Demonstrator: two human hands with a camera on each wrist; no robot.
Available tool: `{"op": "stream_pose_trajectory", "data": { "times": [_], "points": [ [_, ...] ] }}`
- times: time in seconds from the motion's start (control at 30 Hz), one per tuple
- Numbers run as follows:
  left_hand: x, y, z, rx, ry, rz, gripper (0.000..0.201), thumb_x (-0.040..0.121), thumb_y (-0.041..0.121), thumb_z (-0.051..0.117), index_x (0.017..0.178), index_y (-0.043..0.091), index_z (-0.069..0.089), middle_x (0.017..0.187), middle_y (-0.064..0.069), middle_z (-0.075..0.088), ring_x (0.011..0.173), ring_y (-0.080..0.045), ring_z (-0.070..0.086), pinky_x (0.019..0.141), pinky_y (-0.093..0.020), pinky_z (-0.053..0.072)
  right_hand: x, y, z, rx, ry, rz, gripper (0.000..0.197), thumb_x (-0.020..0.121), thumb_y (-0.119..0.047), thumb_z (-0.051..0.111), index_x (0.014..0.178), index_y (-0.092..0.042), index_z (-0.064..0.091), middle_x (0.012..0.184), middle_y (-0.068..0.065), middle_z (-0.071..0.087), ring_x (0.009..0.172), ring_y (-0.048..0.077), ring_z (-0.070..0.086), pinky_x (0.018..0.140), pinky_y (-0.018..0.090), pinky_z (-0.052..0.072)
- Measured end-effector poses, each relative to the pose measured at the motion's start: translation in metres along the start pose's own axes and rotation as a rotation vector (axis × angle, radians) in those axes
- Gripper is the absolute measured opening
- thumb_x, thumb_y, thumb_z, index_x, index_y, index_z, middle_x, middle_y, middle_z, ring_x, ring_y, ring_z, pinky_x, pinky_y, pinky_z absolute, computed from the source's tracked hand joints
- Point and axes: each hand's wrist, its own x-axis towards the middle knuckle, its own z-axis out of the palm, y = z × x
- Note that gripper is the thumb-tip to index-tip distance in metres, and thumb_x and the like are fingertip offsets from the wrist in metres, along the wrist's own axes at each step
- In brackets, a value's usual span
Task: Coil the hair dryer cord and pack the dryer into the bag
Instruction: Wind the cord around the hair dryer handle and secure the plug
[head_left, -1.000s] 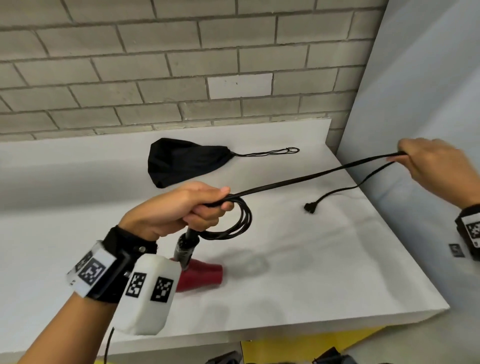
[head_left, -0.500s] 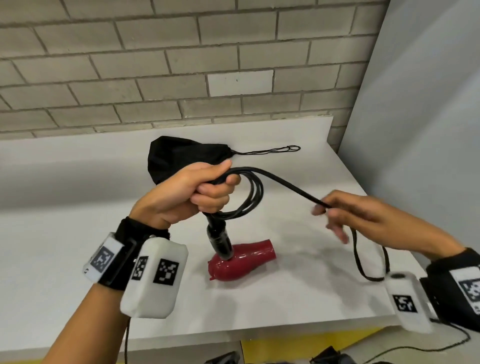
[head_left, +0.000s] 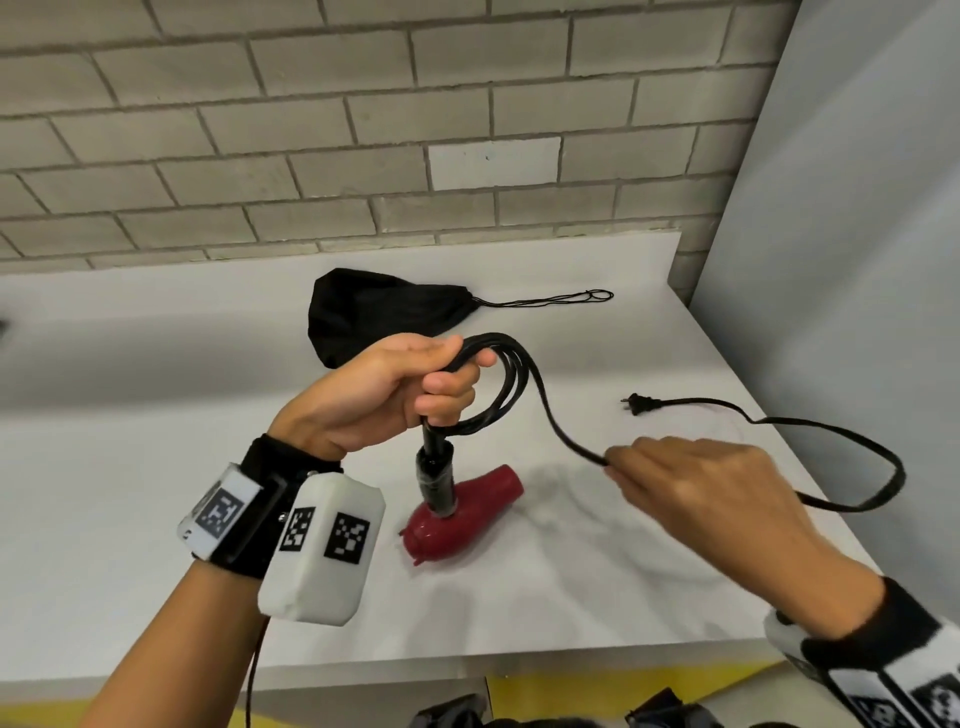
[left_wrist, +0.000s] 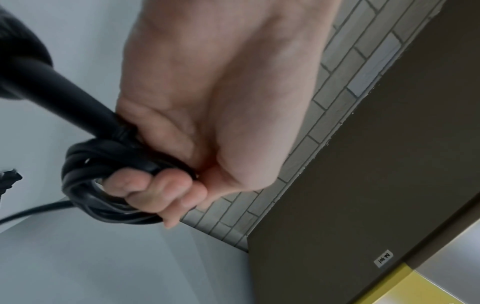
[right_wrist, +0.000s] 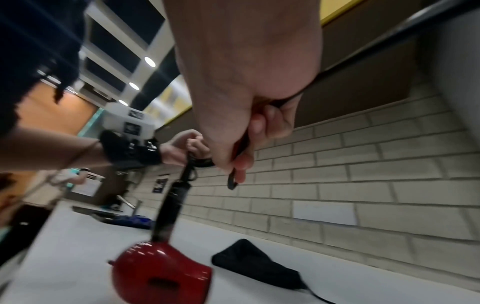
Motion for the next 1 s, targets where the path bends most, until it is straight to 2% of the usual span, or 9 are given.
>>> {"op": "stream_pose_trajectory", "data": {
  "times": [0.2, 0.37, 0.57, 0.7, 0.77, 0.83, 0.87, 0.93, 1.0],
  "points": [
    [0.007, -0.004, 0.01, 0.07, -0.008, -0.008, 0.028, 0.1, 0.025, 0.032, 0.099, 0.006, 0.053, 0.06, 0.007, 0.034, 0.049, -0.007, 0.03, 0.052, -0.018, 0.034, 0.013, -0.03, -0.014, 0.088, 0.047, -0.212, 0.014, 0.089, -0.029, 0.058, 0.081, -0.021, 0.066, 0.059, -0.006, 0.052, 0.044, 0.014, 0.046, 0.044, 0.021, 0.022],
    [0.014, -0.01, 0.023, 0.127, -0.002, -0.033, 0.027, 0.101, 0.023, 0.031, 0.1, 0.004, 0.05, 0.061, 0.006, 0.035, 0.05, -0.007, 0.032, 0.052, -0.017, 0.035, 0.033, -0.048, -0.025, 0.127, 0.106, -0.294, 0.011, 0.085, -0.026, 0.068, 0.077, -0.02, 0.065, 0.059, -0.006, 0.048, 0.046, 0.013, 0.044, 0.042, 0.024, 0.024],
    [0.015, -0.016, 0.042, 0.166, -0.004, -0.055, 0.031, 0.099, 0.025, 0.035, 0.095, 0.003, 0.056, 0.062, 0.003, 0.058, 0.052, -0.009, 0.051, 0.052, -0.016, 0.044, 0.06, -0.061, -0.024, 0.186, 0.219, -0.334, 0.025, 0.092, -0.027, 0.058, 0.069, -0.018, 0.063, 0.059, -0.005, 0.053, 0.051, 0.013, 0.05, 0.044, 0.025, 0.032],
    [0.011, -0.016, 0.05, 0.158, -0.004, -0.055, 0.035, 0.1, 0.02, 0.038, 0.074, 0.007, 0.058, 0.058, -0.003, 0.054, 0.051, -0.012, 0.053, 0.05, -0.02, 0.046, 0.074, -0.052, -0.038, 0.25, 0.311, -0.266, 0.019, 0.091, -0.033, 0.059, 0.076, -0.024, 0.067, 0.077, -0.004, 0.061, 0.053, 0.014, 0.052, 0.05, 0.021, 0.026],
    [0.01, -0.015, 0.05, 0.184, 0.008, -0.041, 0.04, 0.096, 0.026, 0.043, 0.062, 0.01, 0.055, 0.049, -0.007, 0.048, 0.042, -0.015, 0.051, 0.047, -0.023, 0.043, 0.084, -0.039, -0.044, 0.302, 0.284, -0.179, 0.022, 0.087, -0.046, 0.058, 0.091, -0.024, 0.057, 0.093, -0.005, 0.049, 0.046, 0.018, 0.048, 0.039, 0.025, 0.036],
    [0.011, -0.015, 0.049, 0.196, -0.04, -0.048, 0.05, 0.095, 0.043, 0.036, 0.062, 0.01, 0.055, 0.041, 0.001, 0.041, 0.033, -0.011, 0.038, 0.041, -0.022, 0.032, 0.094, -0.021, -0.048, 0.416, 0.234, -0.027, 0.056, 0.072, -0.066, 0.058, 0.096, -0.02, 0.036, 0.088, -0.011, 0.035, 0.041, 0.02, 0.042, 0.036, 0.026, 0.035],
    [0.011, -0.015, 0.049, 0.162, -0.07, -0.063, 0.056, 0.092, 0.054, 0.031, 0.068, 0.01, 0.056, 0.04, 0.005, 0.037, 0.032, -0.008, 0.032, 0.039, -0.021, 0.026, 0.099, -0.011, -0.048, 0.452, 0.214, 0.023, 0.062, 0.066, -0.071, 0.056, 0.093, -0.021, 0.032, 0.08, -0.013, 0.034, 0.042, 0.018, 0.039, 0.039, 0.025, 0.034],
    [0.011, -0.016, 0.045, 0.091, -0.121, -0.072, 0.068, 0.076, 0.075, 0.032, 0.073, 0.011, 0.055, 0.04, 0.012, 0.03, 0.033, -0.004, 0.024, 0.039, -0.019, 0.02, 0.105, 0.012, -0.04, 0.619, 0.153, 0.129, 0.055, 0.068, -0.073, 0.053, 0.087, -0.024, 0.037, 0.062, -0.016, 0.043, 0.045, 0.01, 0.041, 0.048, 0.021, 0.035],
    [0.009, -0.02, 0.04, 0.092, -0.129, -0.02, 0.064, 0.07, 0.075, 0.049, 0.075, 0.011, 0.054, 0.042, 0.014, 0.027, 0.035, -0.002, 0.023, 0.04, -0.017, 0.02, 0.103, 0.035, -0.032, 1.113, -0.043, 0.215, 0.056, 0.069, -0.076, 0.048, 0.085, -0.022, 0.051, 0.069, -0.012, 0.063, 0.057, 0.006, 0.056, 0.062, 0.017, 0.045]
  ]
}}
